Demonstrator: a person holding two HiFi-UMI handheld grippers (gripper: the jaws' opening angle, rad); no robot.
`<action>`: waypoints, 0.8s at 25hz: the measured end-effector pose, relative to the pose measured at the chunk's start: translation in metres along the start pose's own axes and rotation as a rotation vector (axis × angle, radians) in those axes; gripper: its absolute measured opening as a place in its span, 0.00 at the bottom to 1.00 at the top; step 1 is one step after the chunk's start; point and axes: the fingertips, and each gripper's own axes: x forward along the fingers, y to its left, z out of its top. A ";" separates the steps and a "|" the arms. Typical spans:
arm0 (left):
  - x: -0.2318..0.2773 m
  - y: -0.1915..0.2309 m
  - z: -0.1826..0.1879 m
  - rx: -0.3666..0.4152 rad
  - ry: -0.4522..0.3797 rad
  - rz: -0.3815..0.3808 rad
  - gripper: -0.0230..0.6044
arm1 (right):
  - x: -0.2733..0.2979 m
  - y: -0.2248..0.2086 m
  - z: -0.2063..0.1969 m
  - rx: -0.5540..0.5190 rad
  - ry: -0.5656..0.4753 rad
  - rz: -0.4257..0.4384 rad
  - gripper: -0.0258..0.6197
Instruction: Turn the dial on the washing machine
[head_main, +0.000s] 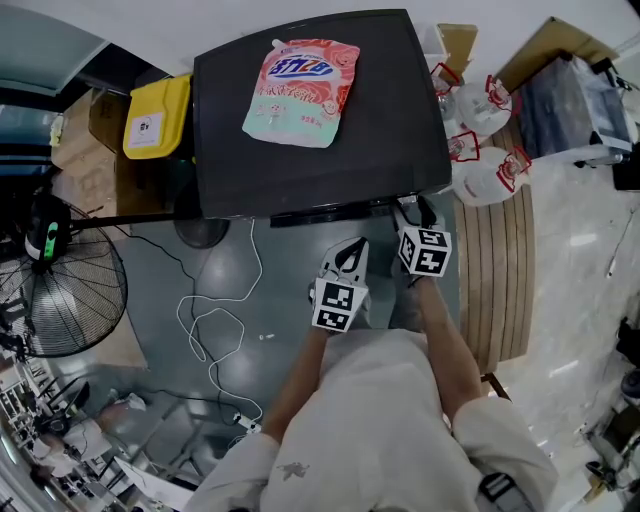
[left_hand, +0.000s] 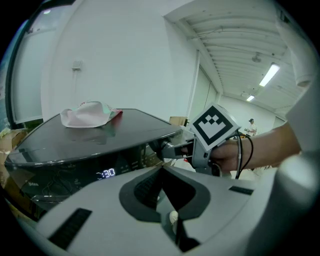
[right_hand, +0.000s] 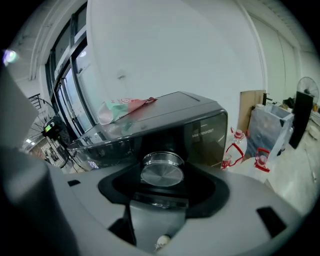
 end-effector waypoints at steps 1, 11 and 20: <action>0.000 0.000 0.000 0.000 0.000 0.000 0.06 | 0.000 0.000 0.000 0.010 -0.001 0.005 0.47; 0.002 -0.002 0.004 0.003 -0.004 -0.006 0.06 | -0.001 -0.001 0.002 0.116 -0.004 0.061 0.47; 0.003 -0.002 0.004 0.003 -0.005 -0.002 0.06 | 0.000 -0.002 0.001 0.195 -0.007 0.095 0.47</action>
